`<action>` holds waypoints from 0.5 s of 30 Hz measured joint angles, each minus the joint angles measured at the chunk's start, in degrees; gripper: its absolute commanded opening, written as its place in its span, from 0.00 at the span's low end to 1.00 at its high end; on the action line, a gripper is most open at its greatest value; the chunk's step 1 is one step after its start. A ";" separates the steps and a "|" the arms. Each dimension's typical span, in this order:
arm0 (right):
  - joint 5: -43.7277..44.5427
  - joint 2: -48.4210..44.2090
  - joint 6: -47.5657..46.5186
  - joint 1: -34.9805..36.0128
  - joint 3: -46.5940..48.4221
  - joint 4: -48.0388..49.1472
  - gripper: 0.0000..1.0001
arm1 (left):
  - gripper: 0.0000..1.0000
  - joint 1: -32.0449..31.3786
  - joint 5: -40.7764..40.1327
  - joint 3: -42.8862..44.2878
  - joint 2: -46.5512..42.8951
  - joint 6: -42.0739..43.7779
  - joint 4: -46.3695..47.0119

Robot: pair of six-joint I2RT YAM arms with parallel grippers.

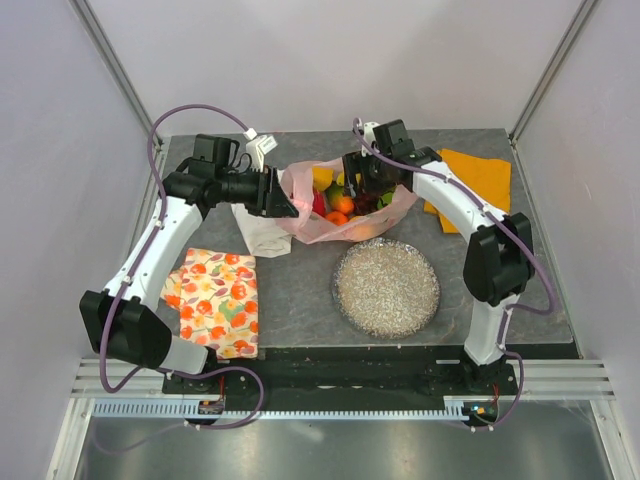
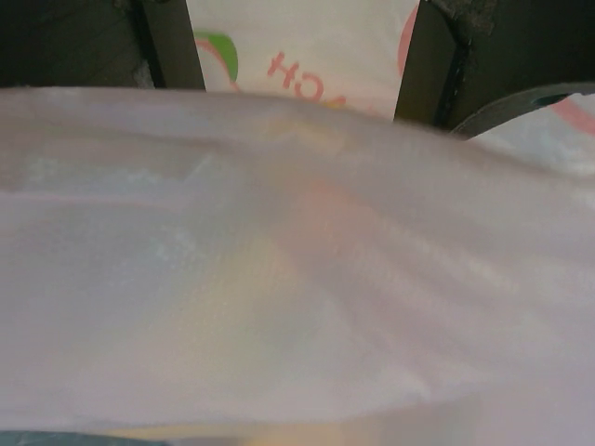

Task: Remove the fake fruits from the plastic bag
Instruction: Adjust the plastic bag at the center of the board, then take out the fake fruit from the plastic bag.

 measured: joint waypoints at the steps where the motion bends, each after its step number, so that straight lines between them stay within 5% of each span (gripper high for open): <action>1: 0.81 0.90 0.83 0.00 1.03 0.17 0.81 | 0.40 0.00 -0.02 0.00 0.00 0.00 0.04; 15: 10.49 14.29 7.41 0.15 15.23 0.68 0.72 | 0.40 0.17 0.02 0.00 0.02 -0.70 0.50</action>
